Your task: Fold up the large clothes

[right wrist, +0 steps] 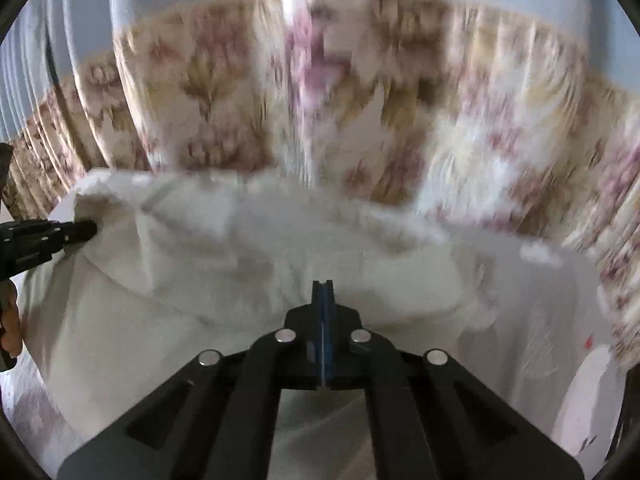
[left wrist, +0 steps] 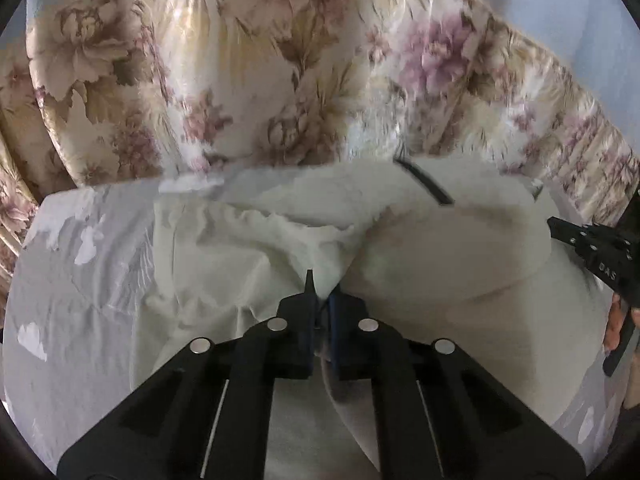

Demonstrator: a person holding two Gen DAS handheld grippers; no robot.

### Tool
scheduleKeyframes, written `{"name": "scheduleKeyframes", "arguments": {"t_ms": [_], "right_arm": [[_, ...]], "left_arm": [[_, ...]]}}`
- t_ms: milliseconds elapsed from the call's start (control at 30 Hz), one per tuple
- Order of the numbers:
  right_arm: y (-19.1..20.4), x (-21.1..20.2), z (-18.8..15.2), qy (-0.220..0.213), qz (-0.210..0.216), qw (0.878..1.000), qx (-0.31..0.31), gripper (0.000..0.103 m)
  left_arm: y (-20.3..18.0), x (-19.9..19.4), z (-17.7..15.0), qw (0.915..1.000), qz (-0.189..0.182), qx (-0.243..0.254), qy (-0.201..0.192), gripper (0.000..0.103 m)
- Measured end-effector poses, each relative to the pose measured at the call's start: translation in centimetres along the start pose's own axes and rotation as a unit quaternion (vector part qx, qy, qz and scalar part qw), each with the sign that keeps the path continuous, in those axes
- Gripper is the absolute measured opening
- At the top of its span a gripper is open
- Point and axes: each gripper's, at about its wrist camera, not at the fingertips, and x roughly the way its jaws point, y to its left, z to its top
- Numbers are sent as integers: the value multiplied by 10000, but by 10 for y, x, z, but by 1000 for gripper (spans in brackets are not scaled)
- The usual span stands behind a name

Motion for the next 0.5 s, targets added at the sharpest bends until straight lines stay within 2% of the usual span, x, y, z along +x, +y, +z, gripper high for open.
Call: {"name": "scheduleKeyframes", "arguments": {"t_ms": [67,133,233,267,300,333,367,400,433,467,500], "right_arm": [[-2,-17,14,-347,-66,9994,25,0],[-4,-29,33,-742,-347,9966,1,0],[-14,-20,58,-607,-771,9951,106,0],[-18,-17,59,-509,-751,9957,182,0],[-23,-17,57,-476,-650,9962,320,2],[-27,-20,52,-443,-585,9966,384,3],[-31,-24,43,-331,-537,9972,395,17],[-34,-27,35,-305,-494,9975,415,30],[-39,-34,21,-314,-442,9971,531,54],[-43,-40,13,-336,-418,9966,624,60],[-50,-47,-1,-308,-312,9959,794,60]], "left_arm": [[0,-11,10,9998,-21,18,-196,3],[5,-19,24,9994,-135,-100,-303,3],[21,-14,44,9976,-374,-505,-300,6],[27,-10,48,9972,-421,-588,-212,7],[30,-7,50,9971,-423,-626,-109,18],[37,-10,50,9970,-349,-687,-46,37],[41,-17,47,9973,-204,-692,-125,52],[45,-24,44,9975,-77,-669,-234,85],[49,-36,37,9972,74,-637,-392,100],[53,-46,28,9970,132,-615,-448,100],[56,-50,21,9974,103,-597,-386,100]]}}
